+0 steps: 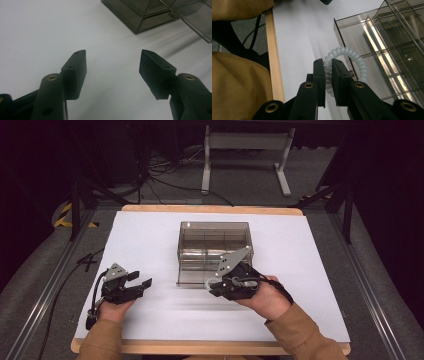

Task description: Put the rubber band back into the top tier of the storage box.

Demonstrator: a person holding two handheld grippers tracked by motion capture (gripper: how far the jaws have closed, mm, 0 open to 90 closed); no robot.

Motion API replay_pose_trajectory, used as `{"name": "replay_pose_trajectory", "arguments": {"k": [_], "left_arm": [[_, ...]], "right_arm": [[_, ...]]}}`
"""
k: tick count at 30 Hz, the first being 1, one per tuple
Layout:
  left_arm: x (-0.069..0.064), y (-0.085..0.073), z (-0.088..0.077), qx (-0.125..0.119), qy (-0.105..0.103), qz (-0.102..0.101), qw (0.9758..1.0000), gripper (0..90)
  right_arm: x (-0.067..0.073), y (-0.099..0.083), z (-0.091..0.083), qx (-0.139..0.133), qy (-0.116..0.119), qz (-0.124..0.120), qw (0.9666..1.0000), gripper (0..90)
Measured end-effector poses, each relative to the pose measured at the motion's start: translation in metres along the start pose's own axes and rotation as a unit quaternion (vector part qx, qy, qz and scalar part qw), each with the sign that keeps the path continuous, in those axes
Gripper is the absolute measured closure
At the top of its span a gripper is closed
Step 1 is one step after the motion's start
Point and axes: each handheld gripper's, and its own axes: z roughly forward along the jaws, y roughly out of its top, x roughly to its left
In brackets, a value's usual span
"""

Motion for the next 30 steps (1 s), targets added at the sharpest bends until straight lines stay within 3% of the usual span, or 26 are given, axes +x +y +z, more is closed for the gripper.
{"name": "replay_pose_trajectory", "arguments": {"k": [13, 30], "left_arm": [[0.0, 0.0, 0.0, 0.0, 0.0, 0.002, 1.0, 39.6], [0.0, 0.0, 0.0, 0.001, 0.0, 0.001, 1.0, 39.6]], "right_arm": [[-0.008, 0.004, 0.0, 0.005, -0.032, -0.001, 0.9995, 82.3], [-0.028, 0.005, 0.006, 0.01, -0.033, 0.019, 0.9992, 82.3]]}}
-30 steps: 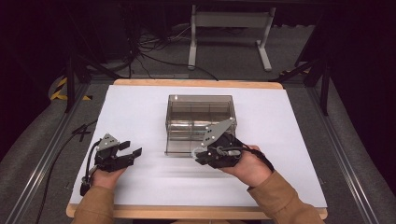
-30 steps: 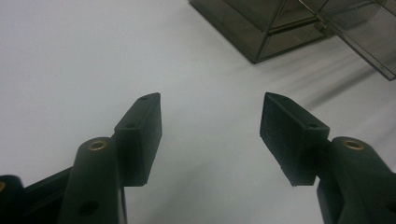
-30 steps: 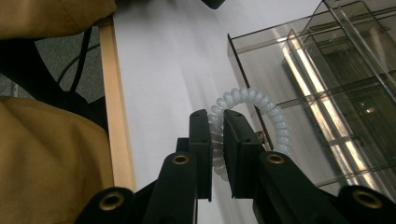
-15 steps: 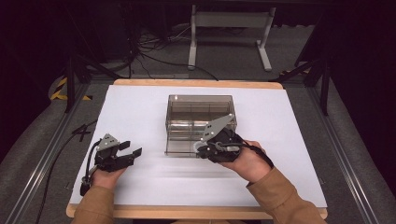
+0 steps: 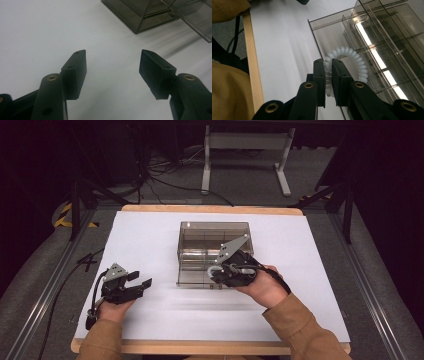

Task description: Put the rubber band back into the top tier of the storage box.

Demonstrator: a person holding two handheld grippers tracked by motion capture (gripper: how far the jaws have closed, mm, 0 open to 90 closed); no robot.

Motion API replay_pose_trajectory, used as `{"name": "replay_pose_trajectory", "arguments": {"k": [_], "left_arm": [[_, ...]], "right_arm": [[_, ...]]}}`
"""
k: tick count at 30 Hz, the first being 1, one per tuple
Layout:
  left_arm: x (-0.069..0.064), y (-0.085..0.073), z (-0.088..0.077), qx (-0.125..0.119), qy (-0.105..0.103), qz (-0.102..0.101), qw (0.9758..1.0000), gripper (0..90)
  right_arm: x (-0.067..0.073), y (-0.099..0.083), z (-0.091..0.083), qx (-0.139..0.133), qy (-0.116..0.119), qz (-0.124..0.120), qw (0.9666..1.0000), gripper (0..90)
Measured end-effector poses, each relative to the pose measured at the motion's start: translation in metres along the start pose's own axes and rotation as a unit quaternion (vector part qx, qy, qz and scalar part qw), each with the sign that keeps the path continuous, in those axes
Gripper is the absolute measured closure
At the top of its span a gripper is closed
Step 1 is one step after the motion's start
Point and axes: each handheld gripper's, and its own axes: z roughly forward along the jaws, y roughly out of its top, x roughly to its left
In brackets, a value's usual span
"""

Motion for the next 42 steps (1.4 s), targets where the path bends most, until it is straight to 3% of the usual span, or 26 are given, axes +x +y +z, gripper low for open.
{"name": "replay_pose_trajectory", "arguments": {"k": [18, 42], "left_arm": [[0.0, 0.0, 0.0, 0.0, -0.001, -0.001, 1.0, 39.6], [0.0, 0.0, 0.0, -0.001, -0.001, -0.001, 1.0, 39.5]], "right_arm": [[-0.015, 0.0, 0.023, 0.033, -0.017, 0.004, 0.9993, 82.3], [-0.023, -0.002, 0.043, 0.063, -0.008, 0.012, 0.9979, 82.1]]}}
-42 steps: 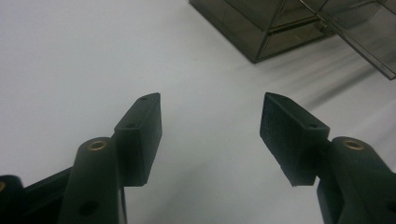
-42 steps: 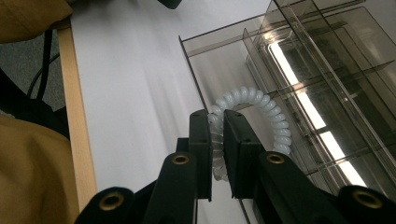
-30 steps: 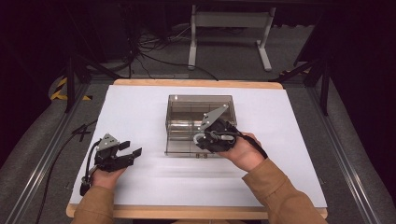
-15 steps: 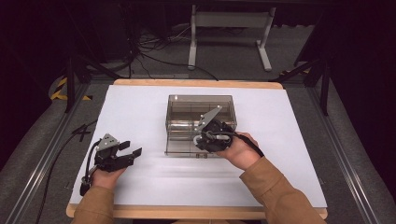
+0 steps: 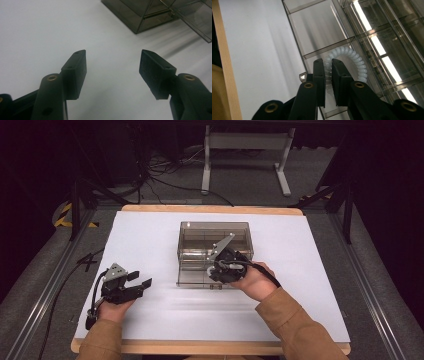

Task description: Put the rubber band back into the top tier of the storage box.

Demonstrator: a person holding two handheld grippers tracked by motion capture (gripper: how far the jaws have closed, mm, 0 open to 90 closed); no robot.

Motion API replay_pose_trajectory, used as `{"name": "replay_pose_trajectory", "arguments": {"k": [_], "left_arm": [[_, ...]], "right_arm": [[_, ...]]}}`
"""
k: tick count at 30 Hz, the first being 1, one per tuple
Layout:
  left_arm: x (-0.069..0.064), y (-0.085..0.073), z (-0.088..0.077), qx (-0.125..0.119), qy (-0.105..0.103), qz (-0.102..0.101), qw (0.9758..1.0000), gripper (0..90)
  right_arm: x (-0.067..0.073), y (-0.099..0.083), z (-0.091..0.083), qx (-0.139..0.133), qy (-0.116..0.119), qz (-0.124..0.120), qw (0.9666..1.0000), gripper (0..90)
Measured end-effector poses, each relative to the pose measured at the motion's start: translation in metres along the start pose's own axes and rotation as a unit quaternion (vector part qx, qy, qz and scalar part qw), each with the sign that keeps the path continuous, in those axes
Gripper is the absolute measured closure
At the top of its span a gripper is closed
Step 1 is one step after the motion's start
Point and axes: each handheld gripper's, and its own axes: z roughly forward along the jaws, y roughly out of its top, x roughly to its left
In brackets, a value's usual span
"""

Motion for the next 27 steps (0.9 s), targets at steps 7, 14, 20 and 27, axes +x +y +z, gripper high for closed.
{"name": "replay_pose_trajectory", "arguments": {"k": [7, 14, 20, 27], "left_arm": [[0.0, 0.0, 0.0, 0.0, 0.0, 0.0, 1.0, 39.5], [0.0, 0.0, 0.0, 0.0, 0.0, 0.0, 1.0, 39.6], [0.0, 0.0, 0.0, 0.0, -0.001, 0.0, 1.0, 39.6], [0.001, 0.0, -0.001, 0.001, -0.001, 0.0, 1.0, 39.6]], "right_arm": [[-0.004, 0.0, 0.003, 0.004, 0.004, 0.006, 1.0, 82.1], [-0.006, -0.001, 0.007, 0.011, 0.006, 0.01, 0.9999, 82.1], [-0.007, 0.0, 0.01, 0.013, 0.005, 0.008, 0.9999, 82.1], [-0.007, 0.0, 0.013, 0.017, 0.007, 0.009, 0.9998, 81.5]]}}
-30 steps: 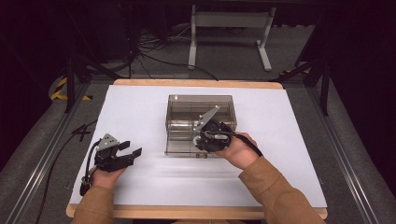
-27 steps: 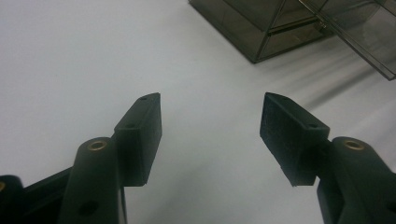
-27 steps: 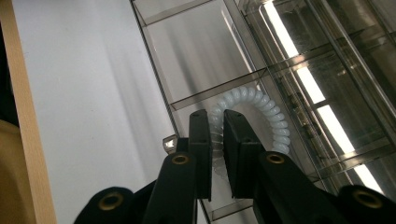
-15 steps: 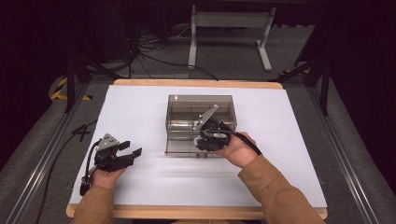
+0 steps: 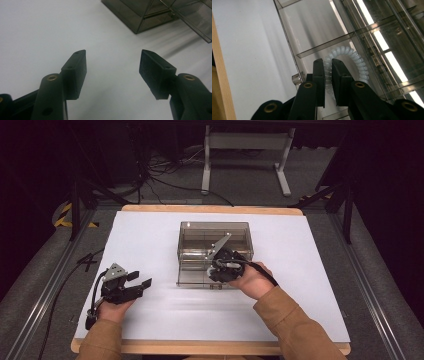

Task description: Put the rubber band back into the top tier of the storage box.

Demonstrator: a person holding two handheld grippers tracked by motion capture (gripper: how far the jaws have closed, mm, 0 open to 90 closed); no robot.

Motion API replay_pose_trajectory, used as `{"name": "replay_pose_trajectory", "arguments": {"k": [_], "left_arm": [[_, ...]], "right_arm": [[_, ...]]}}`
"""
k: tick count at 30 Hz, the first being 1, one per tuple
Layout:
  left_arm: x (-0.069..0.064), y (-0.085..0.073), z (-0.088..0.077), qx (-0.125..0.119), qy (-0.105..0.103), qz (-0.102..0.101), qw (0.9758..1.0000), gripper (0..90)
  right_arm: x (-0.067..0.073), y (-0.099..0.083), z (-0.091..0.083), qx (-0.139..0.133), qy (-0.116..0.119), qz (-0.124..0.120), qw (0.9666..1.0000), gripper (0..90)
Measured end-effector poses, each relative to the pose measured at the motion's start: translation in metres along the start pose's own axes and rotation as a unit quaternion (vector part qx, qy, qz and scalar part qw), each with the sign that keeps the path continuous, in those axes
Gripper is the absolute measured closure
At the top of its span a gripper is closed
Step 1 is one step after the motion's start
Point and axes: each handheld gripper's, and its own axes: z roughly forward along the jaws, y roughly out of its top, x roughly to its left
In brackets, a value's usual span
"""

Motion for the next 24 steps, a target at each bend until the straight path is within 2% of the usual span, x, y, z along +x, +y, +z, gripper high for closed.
{"name": "replay_pose_trajectory", "arguments": {"k": [12, 20, 24], "left_arm": [[0.0, 0.0, 0.0, -0.001, 0.0, -0.001, 1.0, 39.5], [0.0, 0.0, 0.0, -0.001, 0.001, 0.0, 1.0, 39.5], [0.0, 0.0, 0.0, -0.001, 0.001, 0.0, 1.0, 39.6]], "right_arm": [[-0.002, -0.004, -0.002, -0.017, 0.009, 0.007, 0.9998, 78.2], [0.003, -0.005, -0.011, -0.032, 0.007, 0.001, 0.9995, 87.9], [0.004, -0.006, -0.016, -0.042, 0.013, 0.001, 0.999, 90.0]]}}
